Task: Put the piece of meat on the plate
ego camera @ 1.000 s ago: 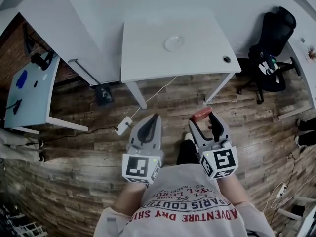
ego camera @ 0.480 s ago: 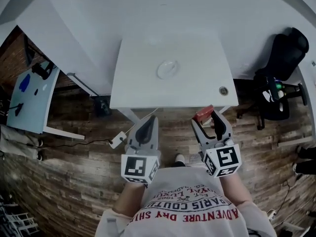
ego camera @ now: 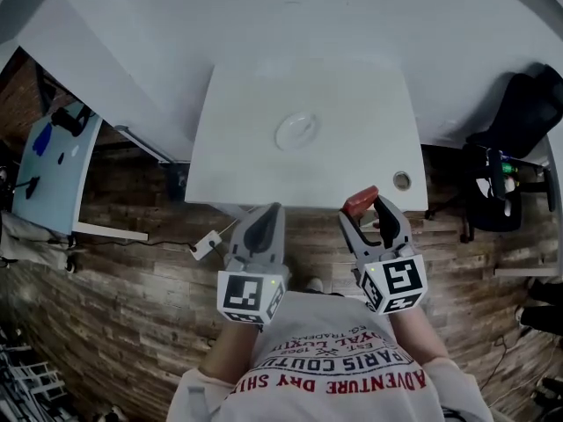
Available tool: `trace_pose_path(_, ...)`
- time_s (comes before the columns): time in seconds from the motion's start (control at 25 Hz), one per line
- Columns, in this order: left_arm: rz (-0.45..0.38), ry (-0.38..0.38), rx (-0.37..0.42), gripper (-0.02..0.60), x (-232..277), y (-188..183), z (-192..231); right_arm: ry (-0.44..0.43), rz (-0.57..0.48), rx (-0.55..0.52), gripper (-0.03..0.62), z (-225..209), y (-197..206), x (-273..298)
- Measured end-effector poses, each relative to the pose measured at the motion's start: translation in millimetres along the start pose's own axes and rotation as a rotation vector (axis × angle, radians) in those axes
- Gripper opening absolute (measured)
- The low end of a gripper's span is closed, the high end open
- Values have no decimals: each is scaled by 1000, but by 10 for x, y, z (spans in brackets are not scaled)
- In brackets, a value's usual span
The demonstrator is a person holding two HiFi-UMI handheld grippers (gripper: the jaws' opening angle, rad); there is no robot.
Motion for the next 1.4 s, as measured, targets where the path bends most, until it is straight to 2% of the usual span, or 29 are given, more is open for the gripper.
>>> trace_pose_path(0.32, -12, 56, 0, 9, 722, -199, 501, 54, 26, 4, 287, -175, -279, 683)
trace_pose_path(0.88, 10, 207, 26, 9, 2018, -716, 1849, 179, 88, 57, 287, -201, -981, 2174)
trace_pose_path(1.16, 67, 211, -2, 9, 2272, -630, 2073, 152, 214, 74, 287, -250, -891, 2632)
trace_pose_path(1.4, 152, 153, -51, 9, 2427, -373, 2187, 102, 364, 34, 287, -371, -571, 3021)
Point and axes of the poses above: the fingertips, and each gripper's own axes: x forward along the fingers, z to its left, y out of its underside, the point moved 10 cm from there along -x, backward along the fingers, and after that the axes turned 8 degrees about z, right-handed, at the moved point
